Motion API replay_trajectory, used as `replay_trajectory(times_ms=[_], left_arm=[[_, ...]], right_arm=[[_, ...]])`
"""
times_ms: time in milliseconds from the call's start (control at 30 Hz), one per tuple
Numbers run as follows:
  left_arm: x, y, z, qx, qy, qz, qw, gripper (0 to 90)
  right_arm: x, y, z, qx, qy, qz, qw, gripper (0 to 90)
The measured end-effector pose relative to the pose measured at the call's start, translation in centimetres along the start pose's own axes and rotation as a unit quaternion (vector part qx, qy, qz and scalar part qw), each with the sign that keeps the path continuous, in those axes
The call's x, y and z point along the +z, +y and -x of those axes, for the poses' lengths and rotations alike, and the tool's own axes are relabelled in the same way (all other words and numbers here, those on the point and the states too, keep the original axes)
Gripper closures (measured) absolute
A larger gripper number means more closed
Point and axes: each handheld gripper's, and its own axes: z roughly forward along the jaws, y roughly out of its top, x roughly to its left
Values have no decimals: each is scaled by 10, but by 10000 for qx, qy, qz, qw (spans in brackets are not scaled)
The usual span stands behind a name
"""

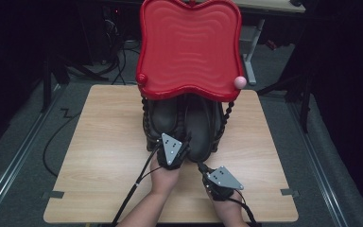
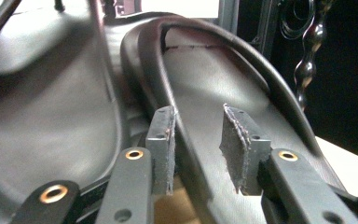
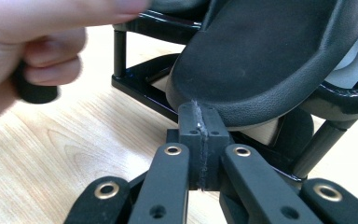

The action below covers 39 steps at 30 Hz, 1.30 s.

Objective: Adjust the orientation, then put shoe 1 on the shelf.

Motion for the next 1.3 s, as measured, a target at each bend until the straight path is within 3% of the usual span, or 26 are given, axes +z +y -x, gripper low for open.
replay_trajectory(times_ms=[233, 333, 433, 533, 600, 667, 733, 833, 900, 1300], left_arm=[[-35, -8, -15, 224, -111, -134, 9996, 613], [-55, -17, -23, 473, -221, -346, 9980, 600], [-68, -25, -30, 551, -357, -597, 9961, 591], [-88, -41, -38, 757, -277, -678, 9944, 577], [-94, -47, -44, 760, -206, -644, 9948, 576], [-96, -49, -50, 763, -131, -675, 9947, 551], [-97, -50, -57, 598, -32, -632, 9962, 523], [-96, -55, -63, 460, -17, -699, 9965, 514], [-95, -57, -63, 553, -29, -756, 9956, 510], [-96, -55, -65, 393, -39, -699, 9968, 507]], right_arm=[[6, 4, -1, 47, 29, 26, 10000, 900], [9, 5, -1, 53, 34, 32, 10000, 900], [10, 6, -2, 44, 34, 37, 10000, 900], [14, 9, -2, 64, 45, 51, 10000, 900], [17, 11, -2, 57, 35, 59, 10000, 900], [20, 13, -1, 65, 12, 52, 10000, 900], [22, 16, -1, 90, 18, 51, 9999, 900], [26, 20, -1, 105, -9, 71, 9999, 900], [28, 22, 0, 123, -27, 82, 9999, 900], [43, 33, 12, 266, -250, 172, 9992, 900]])
